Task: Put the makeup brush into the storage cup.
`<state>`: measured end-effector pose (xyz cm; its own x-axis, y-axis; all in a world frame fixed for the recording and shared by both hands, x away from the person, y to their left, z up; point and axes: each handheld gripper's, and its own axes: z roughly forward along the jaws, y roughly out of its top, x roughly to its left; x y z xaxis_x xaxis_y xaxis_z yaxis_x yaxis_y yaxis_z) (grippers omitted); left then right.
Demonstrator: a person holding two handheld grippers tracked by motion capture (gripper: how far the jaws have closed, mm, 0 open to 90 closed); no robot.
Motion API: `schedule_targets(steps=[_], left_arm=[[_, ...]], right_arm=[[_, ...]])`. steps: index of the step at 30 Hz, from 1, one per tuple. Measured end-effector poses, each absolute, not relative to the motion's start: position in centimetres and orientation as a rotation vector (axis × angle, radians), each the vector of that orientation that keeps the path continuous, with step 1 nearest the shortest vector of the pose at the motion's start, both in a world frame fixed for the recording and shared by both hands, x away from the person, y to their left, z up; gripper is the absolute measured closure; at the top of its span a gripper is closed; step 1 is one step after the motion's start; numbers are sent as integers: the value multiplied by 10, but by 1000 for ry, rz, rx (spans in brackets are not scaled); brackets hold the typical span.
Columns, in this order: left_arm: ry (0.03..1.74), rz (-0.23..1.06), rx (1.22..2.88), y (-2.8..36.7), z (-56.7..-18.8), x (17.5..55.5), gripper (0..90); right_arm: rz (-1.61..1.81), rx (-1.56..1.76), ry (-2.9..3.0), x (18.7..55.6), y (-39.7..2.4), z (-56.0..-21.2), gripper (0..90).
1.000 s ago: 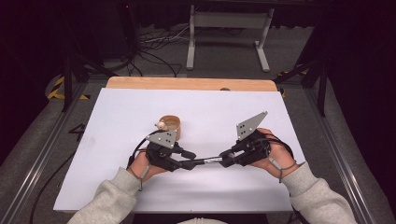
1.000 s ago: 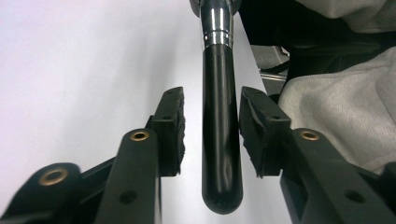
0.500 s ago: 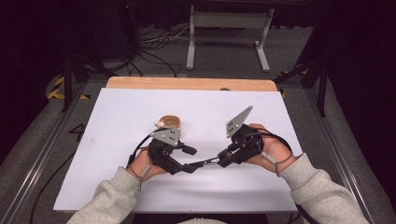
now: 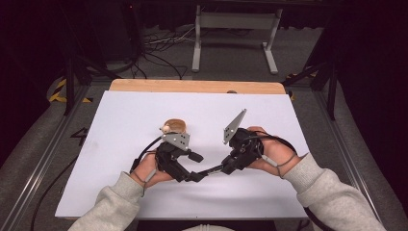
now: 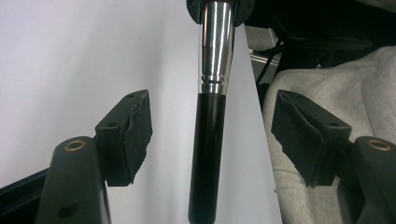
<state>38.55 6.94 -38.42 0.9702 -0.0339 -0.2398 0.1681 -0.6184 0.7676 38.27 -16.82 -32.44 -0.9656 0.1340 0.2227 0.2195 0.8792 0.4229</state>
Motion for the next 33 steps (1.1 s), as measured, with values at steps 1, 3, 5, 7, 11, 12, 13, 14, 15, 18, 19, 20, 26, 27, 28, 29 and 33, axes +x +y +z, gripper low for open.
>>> schedule_targets(steps=[1,3,5,7,11,12,13,14,15,18,19,20,26,27,28,29,33], left_arm=[[90,-293,2225,68,-384,385,291],[84,-293,2242,66,-384,384,288],[78,-295,2251,64,-384,383,287],[72,-293,2258,63,-384,382,282],[77,-297,2262,64,-383,383,277],[81,-299,2262,64,-383,383,277],[81,-299,2262,64,-383,383,277],[83,-295,2269,64,-383,384,277],[83,-295,2269,64,-383,384,279],[84,-299,2272,63,-382,384,281],[87,-299,2274,62,-382,384,281],[95,-306,2277,61,-381,384,283],[83,-317,2296,54,-380,386,289],[87,-320,2296,53,-380,386,293],[76,-319,2303,53,-380,387,296],[75,-322,2311,52,-381,387,303],[76,-333,2317,50,-381,388,312]], right_arm=[[-663,-273,-2865,382,-167,-324,705],[-642,-264,-2871,382,-164,-324,705],[-621,-265,-2868,382,-162,-324,705],[-603,-263,-2872,383,-160,-323,705],[-579,-265,-2872,383,-157,-323,705],[-571,-265,-2873,384,-156,-324,705],[-566,-261,-2874,384,-155,-324,705],[-560,-267,-2876,384,-154,-324,705],[-560,-267,-2876,384,-154,-324,705],[-550,-265,-2877,385,-152,-325,705],[-554,-261,-2880,386,-151,-325,705],[-552,-266,-2878,386,-150,-325,705],[-543,-249,-2882,386,-147,-325,705],[-538,-250,-2883,386,-147,-325,705],[-533,-250,-2885,386,-146,-325,705],[-530,-246,-2884,386,-146,-326,705],[-533,-239,-2878,387,-145,-327,705]])
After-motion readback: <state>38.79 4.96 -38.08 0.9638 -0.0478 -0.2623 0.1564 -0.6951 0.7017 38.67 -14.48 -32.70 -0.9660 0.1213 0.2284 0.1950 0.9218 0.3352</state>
